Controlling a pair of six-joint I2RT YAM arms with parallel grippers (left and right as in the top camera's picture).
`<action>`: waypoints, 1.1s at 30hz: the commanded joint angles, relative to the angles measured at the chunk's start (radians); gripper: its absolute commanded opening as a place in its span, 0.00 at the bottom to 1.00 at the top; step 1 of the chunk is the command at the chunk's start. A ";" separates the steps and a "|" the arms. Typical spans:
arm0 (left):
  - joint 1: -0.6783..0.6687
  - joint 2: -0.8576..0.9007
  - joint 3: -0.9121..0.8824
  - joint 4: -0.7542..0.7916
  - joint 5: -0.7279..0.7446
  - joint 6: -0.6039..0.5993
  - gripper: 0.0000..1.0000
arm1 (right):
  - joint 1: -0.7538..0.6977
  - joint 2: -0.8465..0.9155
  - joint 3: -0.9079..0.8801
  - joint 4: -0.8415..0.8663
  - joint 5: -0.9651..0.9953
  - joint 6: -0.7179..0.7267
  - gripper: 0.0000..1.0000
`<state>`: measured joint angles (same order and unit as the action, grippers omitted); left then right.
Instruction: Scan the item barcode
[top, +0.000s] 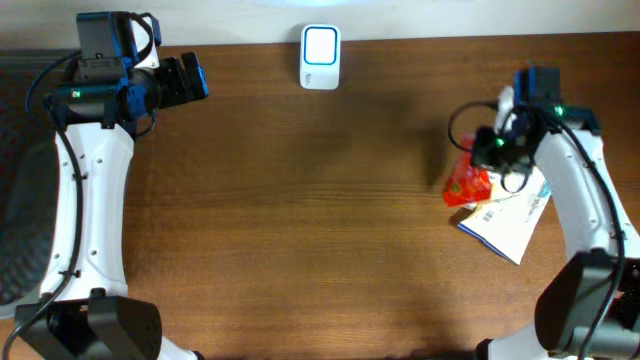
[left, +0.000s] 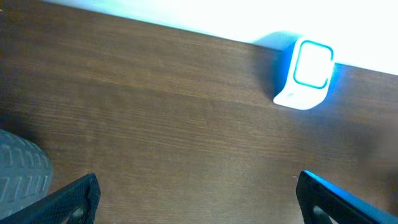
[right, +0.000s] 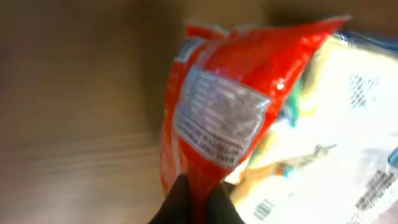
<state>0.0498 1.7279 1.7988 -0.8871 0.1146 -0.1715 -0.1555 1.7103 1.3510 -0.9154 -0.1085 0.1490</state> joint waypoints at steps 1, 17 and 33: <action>-0.001 0.005 0.002 0.002 -0.004 0.017 0.99 | -0.072 -0.002 -0.142 0.136 -0.015 0.025 0.40; -0.001 0.005 0.002 0.002 -0.004 0.017 0.99 | -0.106 -0.356 0.280 -0.287 -0.019 0.021 0.84; -0.001 0.005 0.002 0.002 -0.004 0.017 0.99 | -0.024 -0.712 0.404 -0.692 -0.037 0.020 0.99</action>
<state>0.0498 1.7279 1.7988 -0.8867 0.1146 -0.1715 -0.1879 1.0073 1.7531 -1.5913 -0.1413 0.1753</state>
